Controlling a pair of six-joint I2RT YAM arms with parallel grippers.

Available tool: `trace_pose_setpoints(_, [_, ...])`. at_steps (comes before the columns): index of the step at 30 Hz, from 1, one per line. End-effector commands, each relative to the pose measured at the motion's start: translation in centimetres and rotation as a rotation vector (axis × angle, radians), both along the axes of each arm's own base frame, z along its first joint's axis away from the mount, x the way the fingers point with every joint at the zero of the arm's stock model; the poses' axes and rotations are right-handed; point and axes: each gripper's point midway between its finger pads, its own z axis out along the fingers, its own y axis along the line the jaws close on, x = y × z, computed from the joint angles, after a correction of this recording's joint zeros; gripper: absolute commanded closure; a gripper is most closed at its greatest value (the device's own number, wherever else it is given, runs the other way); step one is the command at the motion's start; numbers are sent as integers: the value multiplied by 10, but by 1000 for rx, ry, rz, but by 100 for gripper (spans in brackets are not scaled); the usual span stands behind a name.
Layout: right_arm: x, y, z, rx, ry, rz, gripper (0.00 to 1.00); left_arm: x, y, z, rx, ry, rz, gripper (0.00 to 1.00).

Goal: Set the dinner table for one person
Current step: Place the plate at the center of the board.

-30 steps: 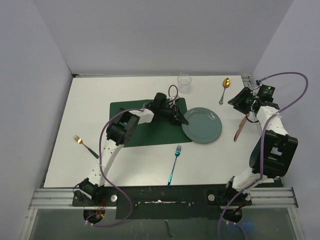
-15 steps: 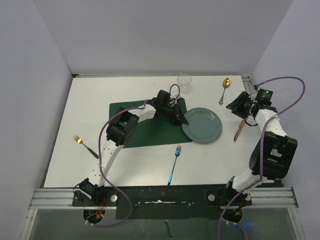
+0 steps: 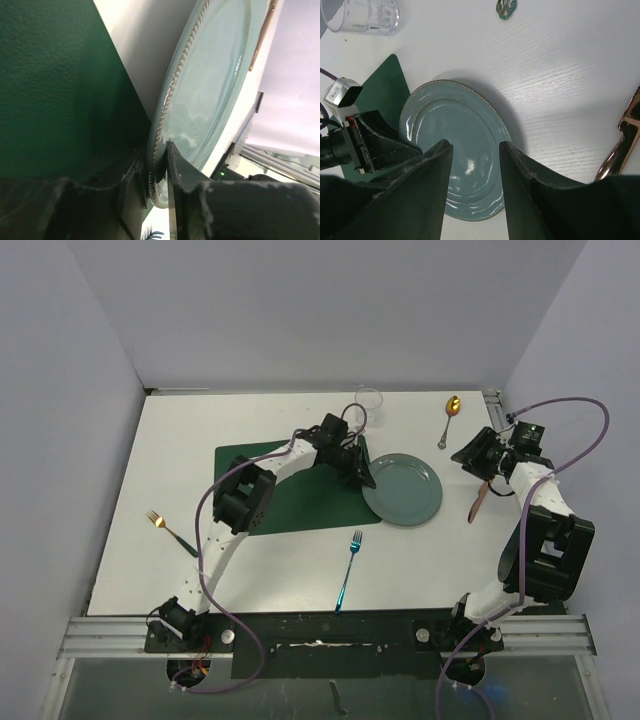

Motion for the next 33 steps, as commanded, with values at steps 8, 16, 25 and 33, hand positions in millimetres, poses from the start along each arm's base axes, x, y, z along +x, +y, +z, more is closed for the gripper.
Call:
trace_pose_setpoints(8, [3, 1, 28, -32, -97, 6, 57, 12, 127, -126, 784, -116, 26, 80])
trace_pose_setpoints(16, [0, 3, 24, -27, -90, 7, 57, 4, 132, -146, 814, -97, -3, 79])
trace_pose_setpoints(25, [-4, 3, 24, -38, -83, 12, 57, -2, 122, -150, 880, -126, -97, 78])
trace_pose_setpoints(33, [-8, 7, 21, -28, -85, 14, 57, -19, 131, -146, 979, -164, -200, 78])
